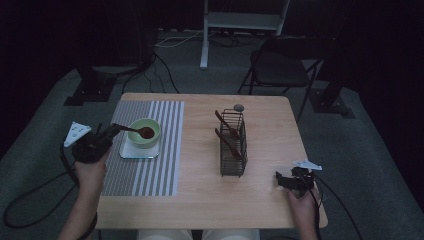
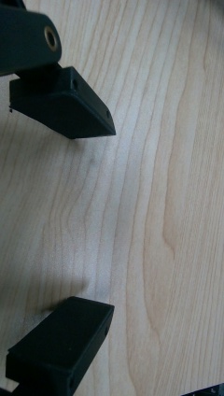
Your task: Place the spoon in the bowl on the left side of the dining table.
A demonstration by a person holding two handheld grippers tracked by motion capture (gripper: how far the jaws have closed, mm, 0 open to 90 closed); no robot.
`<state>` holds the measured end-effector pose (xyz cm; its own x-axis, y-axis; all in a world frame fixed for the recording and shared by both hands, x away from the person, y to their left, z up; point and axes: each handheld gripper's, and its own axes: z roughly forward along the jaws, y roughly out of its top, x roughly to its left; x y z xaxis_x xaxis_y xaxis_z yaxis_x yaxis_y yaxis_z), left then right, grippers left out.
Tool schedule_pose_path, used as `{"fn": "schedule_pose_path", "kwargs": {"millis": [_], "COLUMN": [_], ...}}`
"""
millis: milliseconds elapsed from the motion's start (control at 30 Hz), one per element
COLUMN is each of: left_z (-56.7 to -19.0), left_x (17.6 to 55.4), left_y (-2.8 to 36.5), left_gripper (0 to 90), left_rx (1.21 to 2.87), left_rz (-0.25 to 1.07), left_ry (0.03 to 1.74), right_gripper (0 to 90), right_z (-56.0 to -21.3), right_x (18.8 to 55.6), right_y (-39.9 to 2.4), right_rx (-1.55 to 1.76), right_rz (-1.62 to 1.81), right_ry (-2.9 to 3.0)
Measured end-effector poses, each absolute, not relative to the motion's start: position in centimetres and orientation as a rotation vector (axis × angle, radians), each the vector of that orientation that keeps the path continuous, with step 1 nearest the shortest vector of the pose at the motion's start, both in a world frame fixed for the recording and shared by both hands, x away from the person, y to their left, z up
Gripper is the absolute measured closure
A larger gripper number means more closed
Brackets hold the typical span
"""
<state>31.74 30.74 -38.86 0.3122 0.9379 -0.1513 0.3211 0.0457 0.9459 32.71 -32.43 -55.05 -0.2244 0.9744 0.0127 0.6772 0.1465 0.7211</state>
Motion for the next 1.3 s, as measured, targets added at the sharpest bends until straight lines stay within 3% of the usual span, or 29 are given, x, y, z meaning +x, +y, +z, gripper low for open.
{"fn": "schedule_pose_path", "kwargs": {"millis": [600, 1167, 1300], "left_z": [-44.5, -48.1, -48.5], "left_x": [33.5, 33.6, 33.5], "left_y": [32.0, 31.2, 31.2], "left_gripper": [84.4, 83.7, 76.0], "left_rx": [1.399, 1.447, 1.475], "left_rz": [0.697, 0.642, 0.665], "left_ry": [1.373, 1.450, 1.457], "right_gripper": [12.2, 12.2, 12.2], "right_z": [-55.0, -55.0, -55.0], "right_x": [32.7, 32.7, 32.7], "right_y": [-32.4, -32.4, -32.4], "right_rx": [1.574, 1.574, 1.574], "right_rz": [0.849, 0.849, 0.849], "right_ry": [1.966, 1.966, 1.966]}}
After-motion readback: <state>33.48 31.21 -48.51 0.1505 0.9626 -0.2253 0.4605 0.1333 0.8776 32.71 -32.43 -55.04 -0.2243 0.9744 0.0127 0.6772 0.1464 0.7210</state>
